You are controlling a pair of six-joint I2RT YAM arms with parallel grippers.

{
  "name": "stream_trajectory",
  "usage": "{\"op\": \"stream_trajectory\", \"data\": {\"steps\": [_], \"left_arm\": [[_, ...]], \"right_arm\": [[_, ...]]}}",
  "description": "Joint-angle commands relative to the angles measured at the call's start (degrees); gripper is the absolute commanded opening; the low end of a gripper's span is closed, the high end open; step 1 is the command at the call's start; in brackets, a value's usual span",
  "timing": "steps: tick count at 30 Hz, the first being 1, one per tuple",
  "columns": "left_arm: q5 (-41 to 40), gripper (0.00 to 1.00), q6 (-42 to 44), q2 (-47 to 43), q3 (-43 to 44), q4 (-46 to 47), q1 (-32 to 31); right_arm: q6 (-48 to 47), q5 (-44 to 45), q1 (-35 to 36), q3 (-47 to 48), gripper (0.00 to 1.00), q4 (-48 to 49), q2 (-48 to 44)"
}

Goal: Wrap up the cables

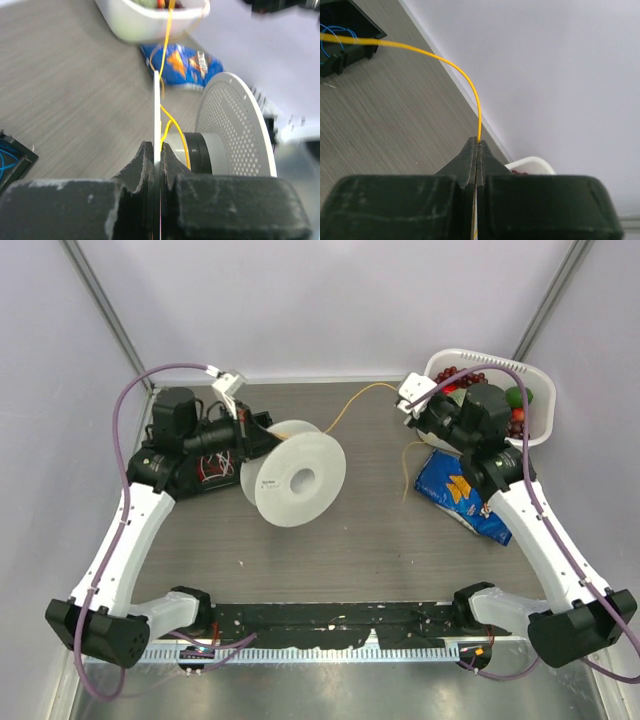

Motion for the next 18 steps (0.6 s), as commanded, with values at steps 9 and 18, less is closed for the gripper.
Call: {"op": "stream_trajectory", "data": {"steps": [9,18], "left_arm": [[4.3,0.0,-41.1,2.4,4.3,39.6,15.3],[-16.5,0.0,-48.8,2.0,7.0,37.4,15.2]], "right_arm": [[8.1,-10.8,-9.6,-7.0,0.01,1.7,1.1],[12.4,-15.9,-2.7,-10.6,0.01,-1.4,1.6]]}}
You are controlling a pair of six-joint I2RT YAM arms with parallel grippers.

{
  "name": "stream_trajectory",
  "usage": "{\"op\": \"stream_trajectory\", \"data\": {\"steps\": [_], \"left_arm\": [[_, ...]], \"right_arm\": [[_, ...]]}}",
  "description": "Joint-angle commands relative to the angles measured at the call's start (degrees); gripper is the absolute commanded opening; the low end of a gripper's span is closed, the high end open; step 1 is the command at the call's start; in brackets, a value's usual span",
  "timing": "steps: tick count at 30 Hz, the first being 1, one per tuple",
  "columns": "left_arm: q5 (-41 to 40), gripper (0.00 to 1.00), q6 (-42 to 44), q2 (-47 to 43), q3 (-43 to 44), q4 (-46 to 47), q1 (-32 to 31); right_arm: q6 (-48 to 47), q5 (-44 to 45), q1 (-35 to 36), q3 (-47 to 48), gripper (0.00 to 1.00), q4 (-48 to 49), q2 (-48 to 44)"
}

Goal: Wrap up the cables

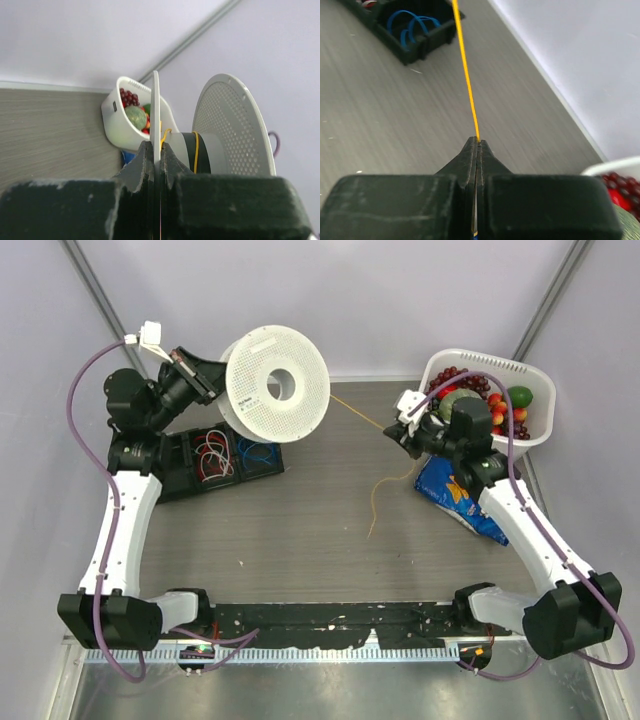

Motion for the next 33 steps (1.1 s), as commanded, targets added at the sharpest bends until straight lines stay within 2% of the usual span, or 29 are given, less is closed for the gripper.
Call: {"op": "stream_trajectory", "data": {"steps": [1,7,9,15,20,28,33], "left_arm": [[-13.4,0.0,-7.1,-1.0,5.9,2.9,-0.2],[-22.0,0.0,1.9,0.8,8.7,-8.4,-3.4],[-26.0,0.0,4.8,1.6,10.0,-14.2,-5.7],[-38.6,0.0,16.0,1.5,8.6,-20.8,-15.1],[-45.6,0.0,19.9,3.2,7.9,-26.1,-20.4],[-45.3,0.0,30.8,1.8,2.0,-26.1,-23.9],[-36.0,0.0,37.5,-0.8,-3.0,-22.0,-24.9]], "right_arm": [[1.9,0.2,6.0,-1.3,0.01,-1.9,-1.1],[-0.8,8.8,23.2,1.0,0.01,-6.9,-1.5],[-2.9,12.2,27.0,2.8,0.01,-8.3,-0.3],[-8.3,16.6,32.7,13.4,0.01,-12.5,5.5],[-13.3,20.4,36.2,23.3,0.01,-17.0,10.7],[-19.1,26.5,36.8,30.0,0.01,-15.9,12.1],[-20.1,28.7,36.8,29.9,0.01,-13.8,12.1]]}}
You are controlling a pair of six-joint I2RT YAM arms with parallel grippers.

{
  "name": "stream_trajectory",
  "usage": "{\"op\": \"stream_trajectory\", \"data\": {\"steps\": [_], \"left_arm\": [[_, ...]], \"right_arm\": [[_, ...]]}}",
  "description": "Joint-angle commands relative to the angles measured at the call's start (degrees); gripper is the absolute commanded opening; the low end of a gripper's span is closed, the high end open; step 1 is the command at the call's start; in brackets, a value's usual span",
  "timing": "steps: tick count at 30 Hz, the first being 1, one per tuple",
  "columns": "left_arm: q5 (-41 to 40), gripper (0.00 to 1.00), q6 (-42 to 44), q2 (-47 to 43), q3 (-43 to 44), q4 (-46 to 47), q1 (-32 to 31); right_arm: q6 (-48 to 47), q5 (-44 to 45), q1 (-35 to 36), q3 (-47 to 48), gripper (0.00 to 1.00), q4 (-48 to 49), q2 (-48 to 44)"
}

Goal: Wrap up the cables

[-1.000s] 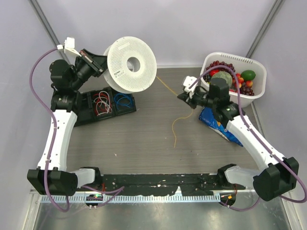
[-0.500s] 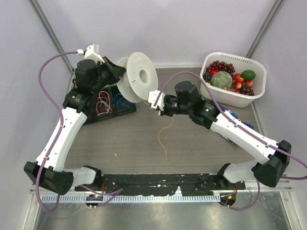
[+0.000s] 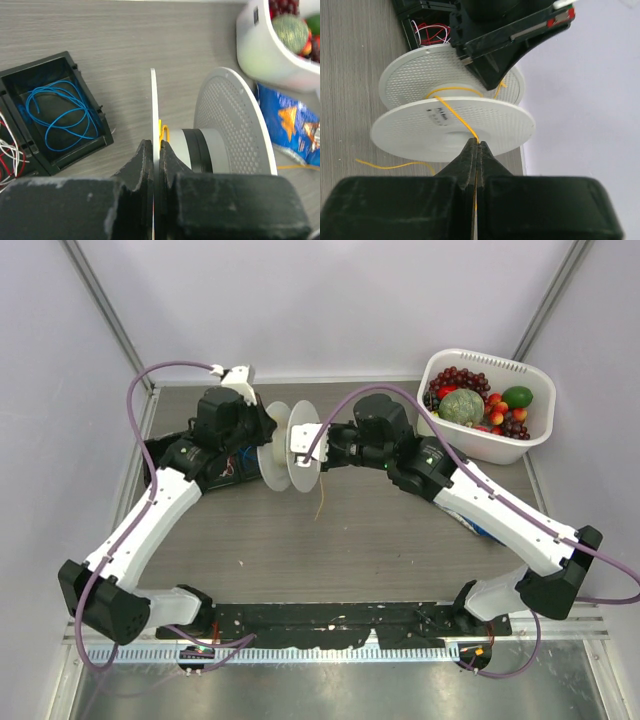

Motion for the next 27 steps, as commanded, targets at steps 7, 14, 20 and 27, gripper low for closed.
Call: {"op": "stream_trajectory", "data": {"steps": [7,14,20,27], "left_arm": [[19.2,0.0,20.7,-9.7,-8.2,7.5,-4.0],[24.8,0.0,24.5,-12.6,-9.3,5.1,-4.0],[29.7,0.0,23.0,-14.8,-8.6,4.8,-3.8],[30.3,0.0,19.4,-12.2,0.2,0.2,-2.5]], "right_arm": [[-3.7,7.5,-0.7,0.7,0.01,8.8,-0.7],[-6.6,7.7,-3.0,-1.3,0.01,10.2,-1.5],[-2.3,1.1,-11.6,-4.0,0.09,10.6,-3.3],[11.5,-11.2,-21.3,-3.2,0.52,10.2,-5.7]]}}
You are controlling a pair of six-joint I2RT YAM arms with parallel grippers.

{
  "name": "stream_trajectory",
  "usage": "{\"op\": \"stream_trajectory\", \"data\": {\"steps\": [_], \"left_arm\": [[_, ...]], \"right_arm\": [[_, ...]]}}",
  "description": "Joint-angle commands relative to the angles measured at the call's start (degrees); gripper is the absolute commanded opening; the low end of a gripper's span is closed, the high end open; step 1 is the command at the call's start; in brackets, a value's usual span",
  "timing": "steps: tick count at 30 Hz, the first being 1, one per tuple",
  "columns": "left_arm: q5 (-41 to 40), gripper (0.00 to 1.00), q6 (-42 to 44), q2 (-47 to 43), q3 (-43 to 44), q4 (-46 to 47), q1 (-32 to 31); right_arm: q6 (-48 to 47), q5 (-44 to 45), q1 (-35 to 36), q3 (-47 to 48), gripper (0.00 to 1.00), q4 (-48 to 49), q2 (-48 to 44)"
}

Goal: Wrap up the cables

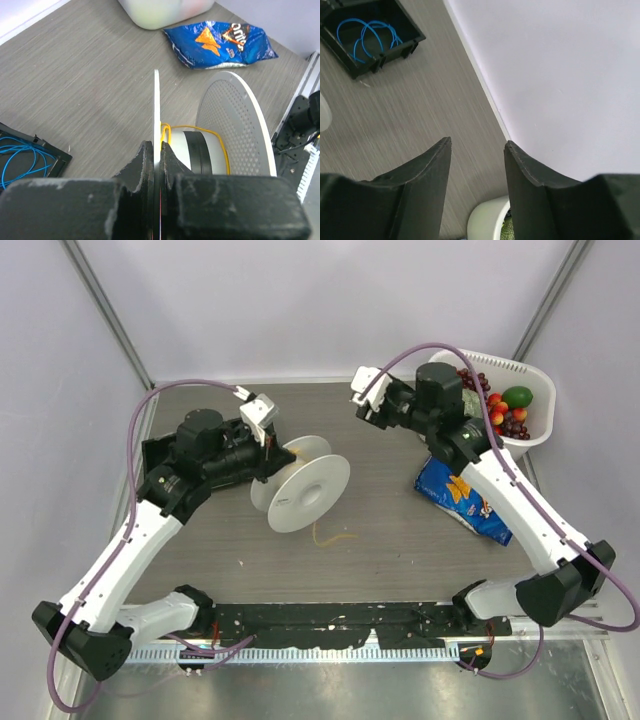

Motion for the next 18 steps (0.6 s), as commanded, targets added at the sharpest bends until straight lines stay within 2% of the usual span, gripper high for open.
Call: {"op": "stream_trajectory", "data": {"steps": [1,5,8,13,15,18], "left_arm": [[0.3,0.0,-4.1,1.2,9.8,0.2,1.2],[-1.8,0.0,-9.4,4.7,17.5,-1.7,2.7],[-2.8,0.0,-11.3,6.4,22.7,-2.4,2.7],[-3.2,0.0,-12.8,8.5,30.4,-2.8,2.8],[-3.2,0.0,-12.9,9.9,34.0,-3.6,2.7],[-2.6,0.0,-12.5,12.2,39.1,-5.9,2.7]], "right_arm": [[10.7,-8.0,-2.3,1.3,0.53,4.4,-4.9],[21.4,-8.5,-5.9,-2.3,0.58,8.1,-8.1],[26.6,-9.0,-8.8,-9.4,0.63,10.8,-11.1],[30.1,-10.5,-9.8,-22.3,0.78,18.3,-19.3],[28.9,-11.7,-9.8,-27.5,0.81,20.4,-21.7],[28.5,-12.5,-9.8,-29.8,0.82,20.4,-23.1]]}}
